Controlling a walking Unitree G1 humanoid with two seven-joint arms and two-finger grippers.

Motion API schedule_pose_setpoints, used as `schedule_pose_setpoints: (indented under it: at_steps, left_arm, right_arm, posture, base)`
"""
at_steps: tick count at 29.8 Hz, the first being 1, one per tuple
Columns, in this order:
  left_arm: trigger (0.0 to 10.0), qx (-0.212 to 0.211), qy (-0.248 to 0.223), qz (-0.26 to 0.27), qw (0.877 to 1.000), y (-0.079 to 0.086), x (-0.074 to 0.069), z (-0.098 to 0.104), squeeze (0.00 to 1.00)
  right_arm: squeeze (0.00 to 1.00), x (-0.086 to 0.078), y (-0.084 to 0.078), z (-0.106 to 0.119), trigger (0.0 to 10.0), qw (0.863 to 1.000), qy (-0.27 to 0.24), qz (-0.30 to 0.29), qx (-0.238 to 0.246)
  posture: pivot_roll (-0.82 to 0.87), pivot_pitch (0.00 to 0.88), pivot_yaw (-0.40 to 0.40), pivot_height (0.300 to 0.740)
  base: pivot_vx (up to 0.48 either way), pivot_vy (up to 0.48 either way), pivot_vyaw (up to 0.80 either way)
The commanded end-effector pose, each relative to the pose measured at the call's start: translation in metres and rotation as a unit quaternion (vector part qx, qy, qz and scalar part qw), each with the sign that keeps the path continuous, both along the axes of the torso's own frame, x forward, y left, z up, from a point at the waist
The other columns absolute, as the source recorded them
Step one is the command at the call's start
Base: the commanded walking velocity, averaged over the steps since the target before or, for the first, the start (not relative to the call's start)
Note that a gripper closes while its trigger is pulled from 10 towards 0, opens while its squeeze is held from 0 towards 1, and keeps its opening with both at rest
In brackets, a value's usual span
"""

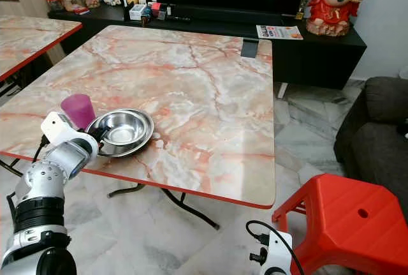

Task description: Setting the table

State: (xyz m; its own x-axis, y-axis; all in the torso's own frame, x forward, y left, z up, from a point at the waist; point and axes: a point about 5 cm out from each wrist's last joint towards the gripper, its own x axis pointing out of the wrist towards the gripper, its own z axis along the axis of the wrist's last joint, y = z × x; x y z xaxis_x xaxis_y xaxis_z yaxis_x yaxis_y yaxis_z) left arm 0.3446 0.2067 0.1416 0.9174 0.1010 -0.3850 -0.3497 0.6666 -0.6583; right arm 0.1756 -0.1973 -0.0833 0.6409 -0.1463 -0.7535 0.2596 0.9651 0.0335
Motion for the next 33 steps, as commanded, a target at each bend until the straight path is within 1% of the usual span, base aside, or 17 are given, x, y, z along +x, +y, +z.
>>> schedule_pose_setpoints:
  at_steps: [1,25,33]
  left_arm:
    - [10.0,0.001,-0.005,0.005,1.000,-0.0008,0.0036,0.0051,0.00]
    - [10.0,0.011,0.001,0.026,1.000,0.0051,0.0029,0.0049,0.00]
    - [10.0,0.012,0.004,0.025,1.000,0.0049,0.0027,0.0036,0.00]
  right_arm:
    - [0.00,-0.0004,-0.0004,-0.0003,10.0,1.000,0.003,0.001,-0.001]
    - [0.00,-0.0005,-0.0017,-0.0001,10.0,1.000,0.003,0.000,-0.001]
    - [0.00,-0.0001,-0.0011,0.0000,10.0,1.000,0.002,0.001,0.000]
  posture:
    - [-0.02,0.000,-0.013,0.740]
    - [-0.02,0.000,-0.019,0.740]
    - [-0.02,0.000,-0.017,0.740]
  base:
    - [0.000,0.000,0.00]
    - [0.000,0.000,0.00]
    - [0.000,0.000,0.00]
